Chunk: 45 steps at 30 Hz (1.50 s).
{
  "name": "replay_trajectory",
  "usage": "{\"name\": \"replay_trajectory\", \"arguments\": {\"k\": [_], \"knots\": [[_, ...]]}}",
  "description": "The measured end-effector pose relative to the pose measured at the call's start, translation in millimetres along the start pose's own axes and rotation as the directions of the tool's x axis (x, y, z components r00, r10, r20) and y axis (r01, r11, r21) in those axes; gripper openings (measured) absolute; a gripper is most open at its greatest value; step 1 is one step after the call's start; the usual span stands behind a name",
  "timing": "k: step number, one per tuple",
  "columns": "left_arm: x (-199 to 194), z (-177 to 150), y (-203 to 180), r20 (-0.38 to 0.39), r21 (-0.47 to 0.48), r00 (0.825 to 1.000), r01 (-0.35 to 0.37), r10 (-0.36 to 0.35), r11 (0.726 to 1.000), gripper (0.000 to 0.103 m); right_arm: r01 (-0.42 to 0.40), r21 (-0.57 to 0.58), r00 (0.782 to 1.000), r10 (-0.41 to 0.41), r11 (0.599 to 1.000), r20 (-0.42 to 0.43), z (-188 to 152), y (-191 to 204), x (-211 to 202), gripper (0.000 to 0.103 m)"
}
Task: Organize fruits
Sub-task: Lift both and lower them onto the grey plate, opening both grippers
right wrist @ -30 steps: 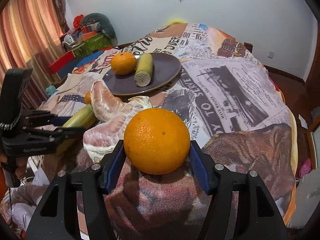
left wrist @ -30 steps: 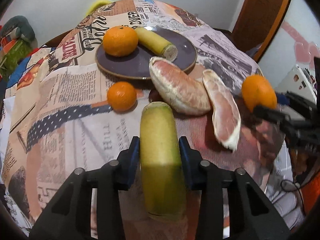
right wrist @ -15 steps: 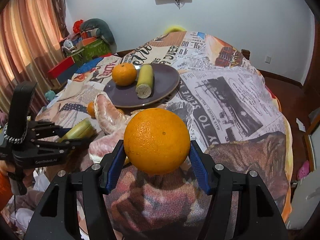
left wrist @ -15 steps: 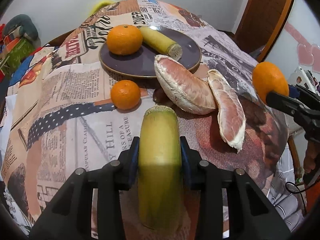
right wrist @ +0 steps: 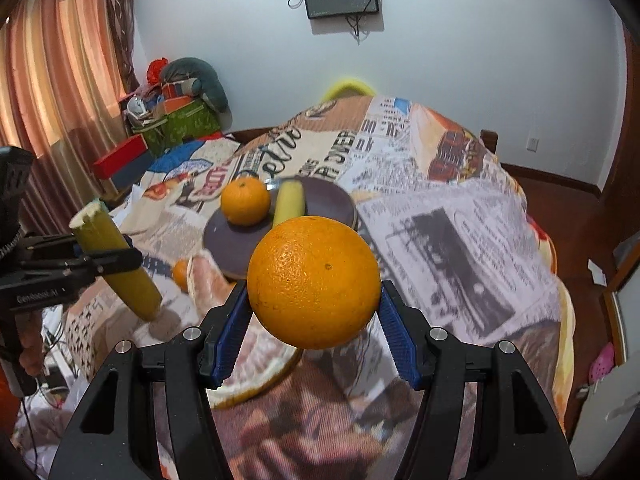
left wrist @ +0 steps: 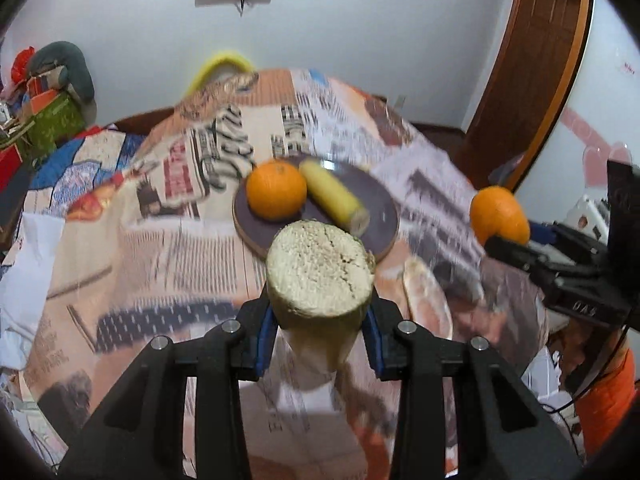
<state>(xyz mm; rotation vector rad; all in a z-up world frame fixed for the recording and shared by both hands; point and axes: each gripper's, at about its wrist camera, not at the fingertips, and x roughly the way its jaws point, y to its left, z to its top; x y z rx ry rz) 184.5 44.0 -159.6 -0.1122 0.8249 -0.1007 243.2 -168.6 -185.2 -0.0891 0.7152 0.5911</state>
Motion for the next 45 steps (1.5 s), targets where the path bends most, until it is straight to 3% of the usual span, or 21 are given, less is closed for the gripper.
{"name": "replay_trajectory", "arguments": {"k": [8,15,29,45], "knots": [[3.2,35.2,2.5,0.068,0.002,0.998,0.009,-0.009,1.000,0.037,0.006,-0.004,1.000,-0.006,1.000,0.030,21.1,-4.0,11.1,0.059],[21.9,53.1,2.5,0.077,0.009,0.997,0.021,-0.021,1.000,0.037,0.008,-0.007,1.000,-0.008,1.000,0.029,35.2,-9.3,30.9,0.059],[91.3,69.1,0.5,-0.008,0.016,0.998,0.062,-0.062,0.998,0.037,0.016,-0.036,1.000,-0.016,0.999,-0.002,57.1,-23.1,81.2,0.059],[131.5,85.7,10.6,-0.064,-0.005,0.995,0.076,-0.076,0.997,0.037,-0.022,-0.081,0.994,0.014,0.996,-0.106,70.8,-23.5,141.6,0.059]]}}
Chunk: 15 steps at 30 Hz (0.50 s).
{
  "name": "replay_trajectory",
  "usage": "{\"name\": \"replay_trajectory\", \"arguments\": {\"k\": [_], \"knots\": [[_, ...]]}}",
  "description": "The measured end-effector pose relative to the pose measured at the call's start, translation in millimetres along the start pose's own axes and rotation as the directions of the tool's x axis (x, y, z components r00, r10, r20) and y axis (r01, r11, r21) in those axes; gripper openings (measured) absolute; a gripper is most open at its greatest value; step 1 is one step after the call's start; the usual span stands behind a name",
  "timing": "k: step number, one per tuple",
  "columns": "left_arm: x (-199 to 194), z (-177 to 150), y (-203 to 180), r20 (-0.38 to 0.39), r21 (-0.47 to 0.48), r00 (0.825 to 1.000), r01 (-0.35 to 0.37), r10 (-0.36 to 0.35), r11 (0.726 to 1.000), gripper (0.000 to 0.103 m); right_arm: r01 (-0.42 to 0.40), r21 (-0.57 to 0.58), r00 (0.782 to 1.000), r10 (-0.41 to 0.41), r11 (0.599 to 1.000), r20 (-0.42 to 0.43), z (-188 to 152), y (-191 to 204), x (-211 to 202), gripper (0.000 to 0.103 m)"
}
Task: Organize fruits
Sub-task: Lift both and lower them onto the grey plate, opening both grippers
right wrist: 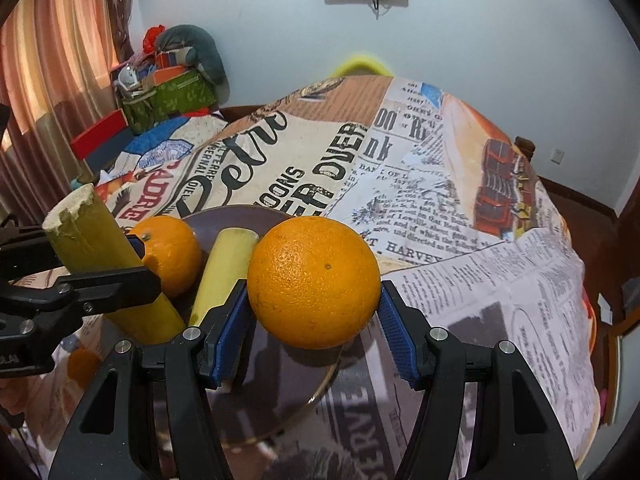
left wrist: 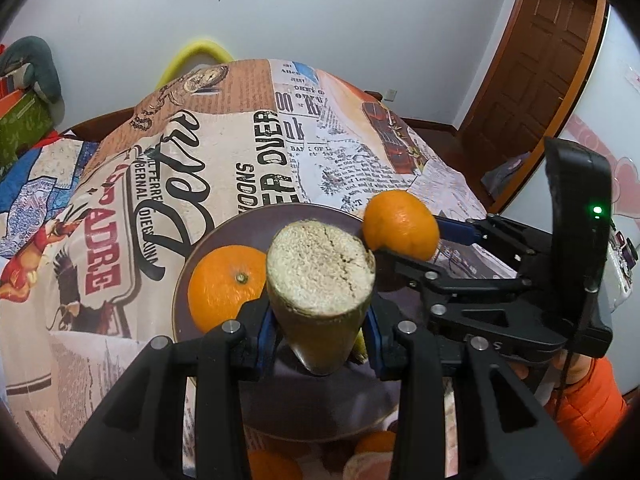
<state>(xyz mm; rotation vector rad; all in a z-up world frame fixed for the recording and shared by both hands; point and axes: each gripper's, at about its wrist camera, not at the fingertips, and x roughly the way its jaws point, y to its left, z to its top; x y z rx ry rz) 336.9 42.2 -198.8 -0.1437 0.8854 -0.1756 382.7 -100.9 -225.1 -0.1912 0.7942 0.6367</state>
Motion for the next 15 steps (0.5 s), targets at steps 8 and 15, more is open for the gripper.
{"name": "replay_trajectory", "arguments": {"k": [8,15], "knots": [[3.7,9.2,1.6,0.036,0.001,0.999,-0.011,0.011,1.000,0.037,-0.019,-0.010,0.999,0.019,1.000,-0.030,5.8,-0.9,13.8,0.060],[-7.9,16.7,-0.1,0.079,0.010,0.997,-0.025,0.024,1.000,0.037,-0.019,-0.022,0.999,0.018,1.000,-0.037,4.7,0.9,14.0,0.062]]}}
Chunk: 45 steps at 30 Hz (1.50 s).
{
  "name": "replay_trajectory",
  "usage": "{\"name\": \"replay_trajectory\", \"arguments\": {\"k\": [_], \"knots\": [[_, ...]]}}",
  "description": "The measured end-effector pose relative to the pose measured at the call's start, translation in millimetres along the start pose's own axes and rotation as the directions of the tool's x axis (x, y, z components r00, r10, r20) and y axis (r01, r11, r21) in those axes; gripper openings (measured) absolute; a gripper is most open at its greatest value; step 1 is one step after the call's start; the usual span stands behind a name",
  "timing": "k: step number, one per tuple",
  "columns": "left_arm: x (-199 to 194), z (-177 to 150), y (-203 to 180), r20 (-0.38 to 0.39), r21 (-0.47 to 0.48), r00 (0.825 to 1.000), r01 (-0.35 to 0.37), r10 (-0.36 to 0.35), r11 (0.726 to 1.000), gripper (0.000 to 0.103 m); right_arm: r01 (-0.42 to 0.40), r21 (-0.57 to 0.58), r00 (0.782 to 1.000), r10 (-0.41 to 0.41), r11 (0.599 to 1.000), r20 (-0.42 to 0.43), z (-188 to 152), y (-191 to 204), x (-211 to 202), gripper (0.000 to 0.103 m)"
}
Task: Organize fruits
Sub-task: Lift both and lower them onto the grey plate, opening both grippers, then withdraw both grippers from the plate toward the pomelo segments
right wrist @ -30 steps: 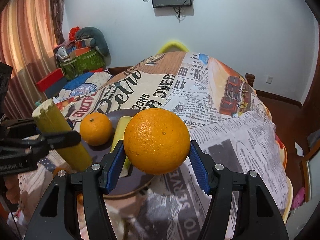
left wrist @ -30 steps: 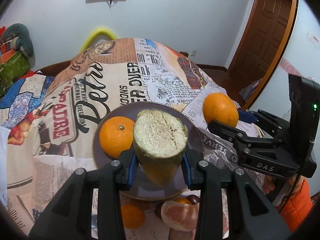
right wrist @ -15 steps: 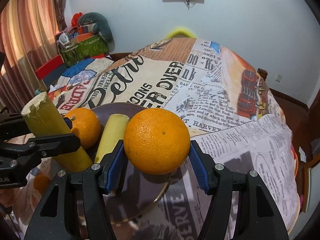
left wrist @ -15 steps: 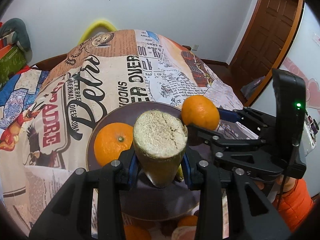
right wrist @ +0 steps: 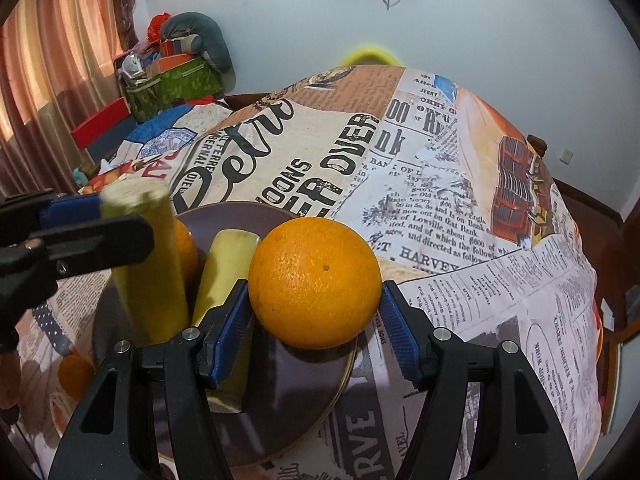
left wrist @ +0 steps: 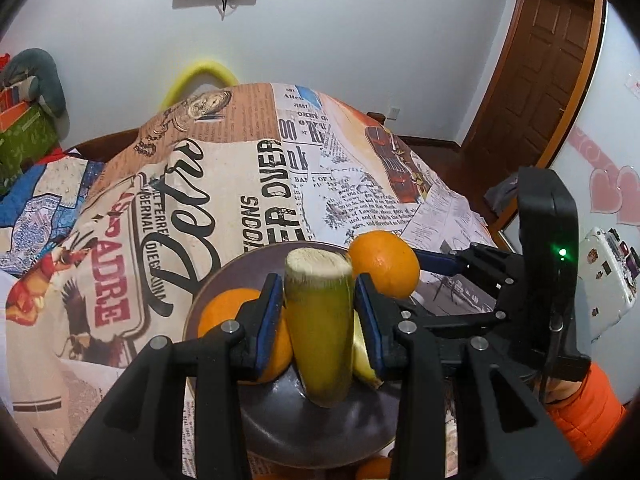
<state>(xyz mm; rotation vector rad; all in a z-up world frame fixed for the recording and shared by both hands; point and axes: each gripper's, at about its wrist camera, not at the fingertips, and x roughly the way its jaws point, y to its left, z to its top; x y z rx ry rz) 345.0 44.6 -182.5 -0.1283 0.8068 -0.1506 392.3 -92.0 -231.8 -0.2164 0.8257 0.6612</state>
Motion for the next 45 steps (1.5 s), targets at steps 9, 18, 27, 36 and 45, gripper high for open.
{"name": "replay_trajectory", "arguments": {"k": [9,18,27,36,45], "knots": [[-12.6,-5.6,6.7,0.007,-0.004,1.000,-0.031,0.031,1.000,0.037,-0.004,0.014,1.000,0.004,1.000,0.001,-1.2,0.6,-5.3,0.063],[-35.1,-9.8,5.4,0.025,-0.007,0.998,-0.055,0.055,0.998,0.037,0.003,0.009,0.998,-0.004,1.000,0.067,1.9,9.5,-40.8,0.063],[-81.5,-21.4,-7.1,0.059,0.009,0.996,-0.066,0.065,0.998,0.038,0.014,0.023,0.993,-0.016,1.000,0.117,-9.3,24.2,-86.0,0.063],[-119.4,-49.8,-18.0,0.058,0.031,0.996,-0.076,0.074,0.997,0.039,0.034,0.033,0.986,-0.039,0.999,0.160,-38.6,47.7,-130.2,0.063],[-143.4,-86.8,-21.3,0.034,0.037,0.995,-0.091,0.089,0.995,0.055,0.022,0.067,0.991,-0.030,0.998,0.131,-73.8,65.4,-142.1,0.071]]}}
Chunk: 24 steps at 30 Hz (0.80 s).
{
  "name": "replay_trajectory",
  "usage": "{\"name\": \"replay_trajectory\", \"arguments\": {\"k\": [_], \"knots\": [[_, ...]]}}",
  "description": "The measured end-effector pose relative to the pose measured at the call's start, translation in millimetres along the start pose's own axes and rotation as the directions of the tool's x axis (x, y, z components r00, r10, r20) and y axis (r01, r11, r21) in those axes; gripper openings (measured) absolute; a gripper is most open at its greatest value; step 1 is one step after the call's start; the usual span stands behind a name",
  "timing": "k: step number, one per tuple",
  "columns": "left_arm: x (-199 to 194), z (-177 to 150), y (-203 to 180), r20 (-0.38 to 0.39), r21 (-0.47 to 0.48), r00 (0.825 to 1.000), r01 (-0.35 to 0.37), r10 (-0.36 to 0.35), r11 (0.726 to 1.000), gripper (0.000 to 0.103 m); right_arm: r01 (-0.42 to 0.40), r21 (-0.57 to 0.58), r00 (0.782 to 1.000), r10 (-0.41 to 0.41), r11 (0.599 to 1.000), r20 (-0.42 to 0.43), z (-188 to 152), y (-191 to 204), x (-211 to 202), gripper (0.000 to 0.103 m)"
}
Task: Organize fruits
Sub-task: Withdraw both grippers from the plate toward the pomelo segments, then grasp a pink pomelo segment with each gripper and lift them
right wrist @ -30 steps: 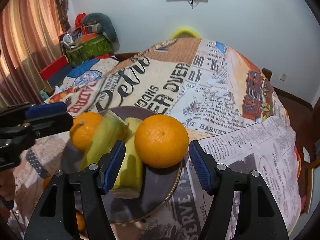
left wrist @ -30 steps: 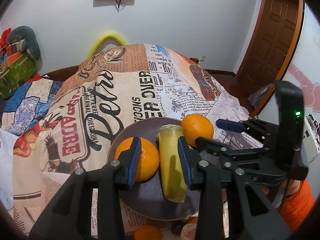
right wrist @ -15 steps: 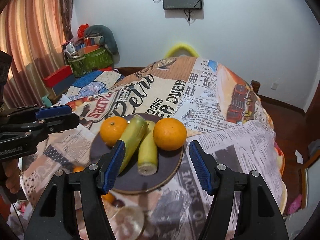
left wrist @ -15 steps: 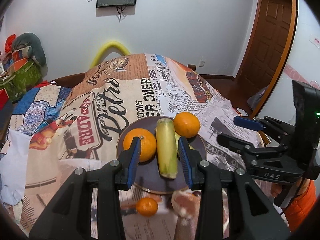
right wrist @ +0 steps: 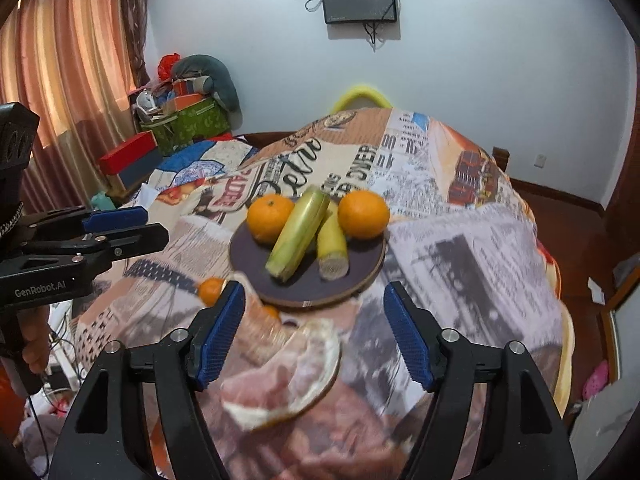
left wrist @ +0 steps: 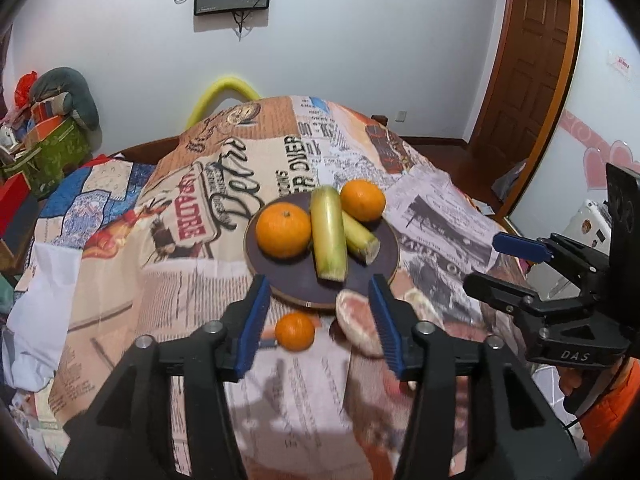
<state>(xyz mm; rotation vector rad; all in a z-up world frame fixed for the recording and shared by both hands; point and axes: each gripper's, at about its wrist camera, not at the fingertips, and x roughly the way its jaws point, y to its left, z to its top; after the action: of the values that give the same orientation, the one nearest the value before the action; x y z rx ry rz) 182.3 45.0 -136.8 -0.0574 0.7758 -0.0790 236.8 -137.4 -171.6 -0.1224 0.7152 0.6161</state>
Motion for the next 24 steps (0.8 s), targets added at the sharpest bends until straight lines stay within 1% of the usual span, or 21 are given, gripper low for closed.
{"name": "replay_trajectory", "arguments": {"k": [6,9,13,14,15,16,20,22,24], "knots": [[-1.8,-25.1,4.9,-0.039,0.001,0.999,-0.021,0.021,1.000,0.060,-0.002,0.032,0.998,0.004,0.999,-0.064,-26.0,7.7,9.4,0.072],[2.1,-39.7,7.5,-0.072,-0.009,0.997,-0.017,0.016,1.000,0.060,-0.005,0.044,0.995,0.009,0.999,-0.101,-37.5,12.7,17.4,0.072],[8.9,-55.1,10.0,-0.110,-0.022,0.994,-0.015,0.012,1.000,0.060,-0.030,0.048,0.987,0.038,0.998,-0.157,-48.0,21.5,32.4,0.072],[10.5,-57.7,10.8,-0.118,-0.024,0.993,-0.017,0.014,1.000,0.060,-0.038,0.048,0.984,0.045,0.998,-0.170,-49.9,23.2,36.7,0.073],[12.3,-60.4,11.7,-0.126,-0.028,0.992,-0.018,0.015,0.999,0.060,-0.039,0.050,0.982,0.047,0.998,-0.180,-51.2,24.1,39.2,0.077],[13.5,-62.3,12.8,-0.133,-0.032,0.991,-0.019,0.014,0.999,0.060,-0.034,0.051,0.980,0.043,0.998,-0.192,-53.3,25.1,43.8,0.079],[19.0,-67.8,15.2,-0.153,-0.045,0.988,-0.015,0.008,0.999,0.060,-0.002,0.036,0.977,0.010,0.999,-0.211,-58.6,26.3,50.7,0.079],[22.2,-68.9,15.3,-0.161,-0.050,0.987,-0.013,0.005,0.999,0.060,-0.013,0.033,0.978,0.019,0.999,-0.206,-60.3,23.3,50.1,0.079],[26.3,-70.0,14.3,-0.171,-0.055,0.985,-0.007,-0.003,0.998,0.060,0.002,0.028,0.979,0.004,1.000,-0.205,-61.0,19.6,47.3,0.078]]}}
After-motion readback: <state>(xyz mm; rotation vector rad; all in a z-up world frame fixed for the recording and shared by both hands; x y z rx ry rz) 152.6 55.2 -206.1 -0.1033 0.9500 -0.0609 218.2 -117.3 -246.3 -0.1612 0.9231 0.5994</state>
